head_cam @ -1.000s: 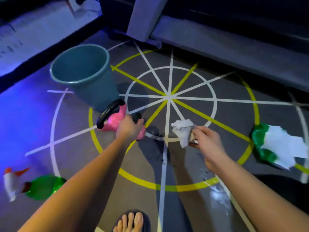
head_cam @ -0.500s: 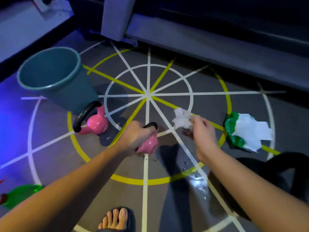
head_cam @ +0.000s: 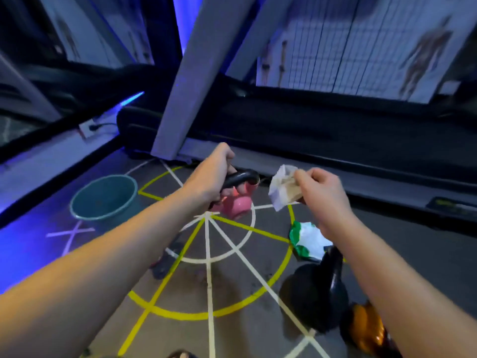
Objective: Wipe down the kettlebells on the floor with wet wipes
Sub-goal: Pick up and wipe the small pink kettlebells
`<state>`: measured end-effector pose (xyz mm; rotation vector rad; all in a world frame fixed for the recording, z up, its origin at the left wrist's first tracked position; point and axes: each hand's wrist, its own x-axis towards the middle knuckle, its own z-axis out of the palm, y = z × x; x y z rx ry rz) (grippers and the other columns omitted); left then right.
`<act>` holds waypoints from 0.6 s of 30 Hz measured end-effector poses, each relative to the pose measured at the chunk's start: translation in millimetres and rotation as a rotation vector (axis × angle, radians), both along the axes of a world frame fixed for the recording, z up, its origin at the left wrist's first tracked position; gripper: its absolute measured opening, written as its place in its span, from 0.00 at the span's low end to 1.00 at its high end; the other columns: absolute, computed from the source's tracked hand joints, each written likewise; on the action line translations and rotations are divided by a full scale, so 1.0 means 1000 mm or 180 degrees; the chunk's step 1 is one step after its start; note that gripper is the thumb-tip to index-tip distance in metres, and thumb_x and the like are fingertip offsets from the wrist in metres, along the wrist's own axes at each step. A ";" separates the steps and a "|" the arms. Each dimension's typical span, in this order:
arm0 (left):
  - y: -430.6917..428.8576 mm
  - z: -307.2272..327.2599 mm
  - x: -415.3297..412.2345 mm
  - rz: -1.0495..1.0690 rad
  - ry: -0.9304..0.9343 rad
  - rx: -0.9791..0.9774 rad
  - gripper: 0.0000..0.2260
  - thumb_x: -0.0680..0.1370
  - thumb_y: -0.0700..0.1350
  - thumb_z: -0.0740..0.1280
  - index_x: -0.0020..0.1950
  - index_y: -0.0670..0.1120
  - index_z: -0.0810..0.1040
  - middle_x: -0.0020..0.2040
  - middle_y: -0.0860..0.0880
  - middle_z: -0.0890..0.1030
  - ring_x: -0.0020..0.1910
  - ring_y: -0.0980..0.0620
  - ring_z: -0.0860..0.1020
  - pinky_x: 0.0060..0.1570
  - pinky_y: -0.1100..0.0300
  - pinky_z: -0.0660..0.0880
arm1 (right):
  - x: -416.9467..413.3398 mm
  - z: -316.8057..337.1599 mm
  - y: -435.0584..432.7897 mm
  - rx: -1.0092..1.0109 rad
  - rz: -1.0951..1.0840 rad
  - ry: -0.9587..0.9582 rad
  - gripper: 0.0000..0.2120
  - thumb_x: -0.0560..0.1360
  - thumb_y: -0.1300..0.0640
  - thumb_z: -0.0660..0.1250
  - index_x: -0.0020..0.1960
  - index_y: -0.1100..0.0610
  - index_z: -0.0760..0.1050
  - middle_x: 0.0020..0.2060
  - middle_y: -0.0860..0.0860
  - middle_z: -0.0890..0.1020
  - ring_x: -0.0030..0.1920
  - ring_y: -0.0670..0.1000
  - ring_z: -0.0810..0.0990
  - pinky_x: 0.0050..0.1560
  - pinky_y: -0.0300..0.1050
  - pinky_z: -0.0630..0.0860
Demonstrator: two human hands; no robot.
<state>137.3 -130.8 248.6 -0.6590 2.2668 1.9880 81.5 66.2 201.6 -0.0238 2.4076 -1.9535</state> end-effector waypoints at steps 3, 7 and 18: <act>0.016 0.042 0.031 -0.0144 0.0138 0.0403 0.33 0.80 0.57 0.48 0.42 0.31 0.79 0.21 0.45 0.69 0.17 0.53 0.59 0.21 0.66 0.48 | 0.027 0.027 0.013 -0.0765 -0.0025 -0.0066 0.14 0.75 0.49 0.67 0.42 0.61 0.75 0.37 0.56 0.76 0.40 0.53 0.76 0.42 0.49 0.79; 0.029 0.053 0.070 -0.0183 0.0212 0.0731 0.32 0.81 0.57 0.46 0.46 0.33 0.78 0.22 0.47 0.64 0.16 0.54 0.57 0.27 0.59 0.45 | 0.063 0.030 0.016 -0.1111 0.0095 0.0005 0.07 0.80 0.60 0.62 0.43 0.58 0.75 0.37 0.55 0.74 0.40 0.52 0.74 0.40 0.43 0.78; 0.036 0.031 0.102 -0.0086 0.0265 0.0797 0.16 0.80 0.54 0.50 0.45 0.45 0.71 0.23 0.48 0.61 0.19 0.53 0.57 0.27 0.66 0.52 | 0.106 0.037 0.035 -0.0505 0.0774 0.0802 0.12 0.72 0.57 0.61 0.30 0.53 0.66 0.28 0.47 0.67 0.32 0.48 0.65 0.35 0.48 0.60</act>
